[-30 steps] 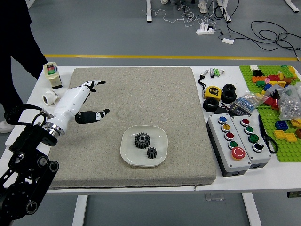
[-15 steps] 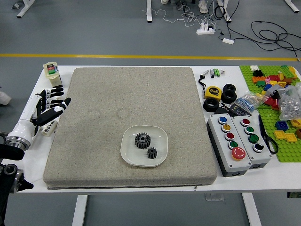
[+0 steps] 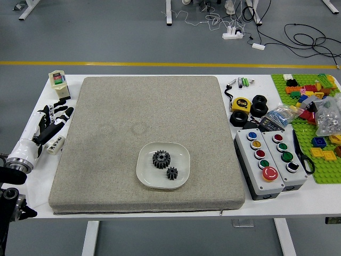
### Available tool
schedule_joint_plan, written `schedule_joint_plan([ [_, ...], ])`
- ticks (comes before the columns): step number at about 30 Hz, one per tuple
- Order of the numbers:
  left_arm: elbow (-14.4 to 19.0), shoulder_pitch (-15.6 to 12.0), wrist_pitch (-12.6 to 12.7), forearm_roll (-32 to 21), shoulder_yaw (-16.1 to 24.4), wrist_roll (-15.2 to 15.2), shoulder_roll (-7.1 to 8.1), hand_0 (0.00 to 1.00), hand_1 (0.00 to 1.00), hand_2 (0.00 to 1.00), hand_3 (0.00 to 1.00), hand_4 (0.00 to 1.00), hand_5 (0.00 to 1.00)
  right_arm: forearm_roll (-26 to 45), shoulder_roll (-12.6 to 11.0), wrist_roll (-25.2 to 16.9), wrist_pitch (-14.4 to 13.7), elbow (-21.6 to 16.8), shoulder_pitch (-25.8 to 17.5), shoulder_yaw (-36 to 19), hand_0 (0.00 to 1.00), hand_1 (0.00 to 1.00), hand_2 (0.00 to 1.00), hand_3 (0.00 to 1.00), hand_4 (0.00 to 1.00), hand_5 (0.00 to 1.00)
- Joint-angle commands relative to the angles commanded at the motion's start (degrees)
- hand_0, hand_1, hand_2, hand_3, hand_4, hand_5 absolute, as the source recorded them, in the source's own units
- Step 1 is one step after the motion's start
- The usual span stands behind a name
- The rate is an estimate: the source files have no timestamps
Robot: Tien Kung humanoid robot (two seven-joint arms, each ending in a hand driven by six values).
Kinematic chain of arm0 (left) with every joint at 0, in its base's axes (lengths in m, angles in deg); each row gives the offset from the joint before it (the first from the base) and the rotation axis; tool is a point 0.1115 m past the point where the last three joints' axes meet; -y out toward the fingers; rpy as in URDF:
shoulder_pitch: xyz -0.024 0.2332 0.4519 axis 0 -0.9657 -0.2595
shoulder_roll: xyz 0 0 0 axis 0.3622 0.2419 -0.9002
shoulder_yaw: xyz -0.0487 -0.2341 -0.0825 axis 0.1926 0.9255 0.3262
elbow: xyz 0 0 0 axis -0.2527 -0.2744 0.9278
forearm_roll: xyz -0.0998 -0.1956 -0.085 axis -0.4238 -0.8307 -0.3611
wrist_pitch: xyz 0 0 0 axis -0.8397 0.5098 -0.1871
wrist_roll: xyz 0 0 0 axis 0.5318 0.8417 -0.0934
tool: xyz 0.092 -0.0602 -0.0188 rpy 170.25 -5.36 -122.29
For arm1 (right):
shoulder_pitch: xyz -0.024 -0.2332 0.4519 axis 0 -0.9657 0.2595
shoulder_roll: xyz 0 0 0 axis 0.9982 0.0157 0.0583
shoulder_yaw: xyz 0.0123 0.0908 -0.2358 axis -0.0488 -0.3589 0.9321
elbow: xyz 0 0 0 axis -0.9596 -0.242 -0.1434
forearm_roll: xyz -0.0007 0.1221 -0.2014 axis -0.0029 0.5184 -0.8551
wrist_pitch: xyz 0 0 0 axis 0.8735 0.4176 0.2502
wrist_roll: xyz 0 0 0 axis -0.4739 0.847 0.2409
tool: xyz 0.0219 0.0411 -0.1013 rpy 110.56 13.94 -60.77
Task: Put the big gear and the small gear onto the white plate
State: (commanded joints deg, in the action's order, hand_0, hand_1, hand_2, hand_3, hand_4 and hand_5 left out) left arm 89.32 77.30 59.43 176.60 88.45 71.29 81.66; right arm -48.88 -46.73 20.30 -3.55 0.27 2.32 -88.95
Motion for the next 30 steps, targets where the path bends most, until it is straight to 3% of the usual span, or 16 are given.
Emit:
schedule_joint_plan([
  [30,1.36,0.17,-0.56,3.07,0.64,0.57,0.26,0.734,0.722,0.863,0.853,0.838,0.73,-1.28,-0.46,-0.04,0.25,0.0,1.15,-0.73,0.599,0.608,0.699,0.562,0.759,0.706],
])
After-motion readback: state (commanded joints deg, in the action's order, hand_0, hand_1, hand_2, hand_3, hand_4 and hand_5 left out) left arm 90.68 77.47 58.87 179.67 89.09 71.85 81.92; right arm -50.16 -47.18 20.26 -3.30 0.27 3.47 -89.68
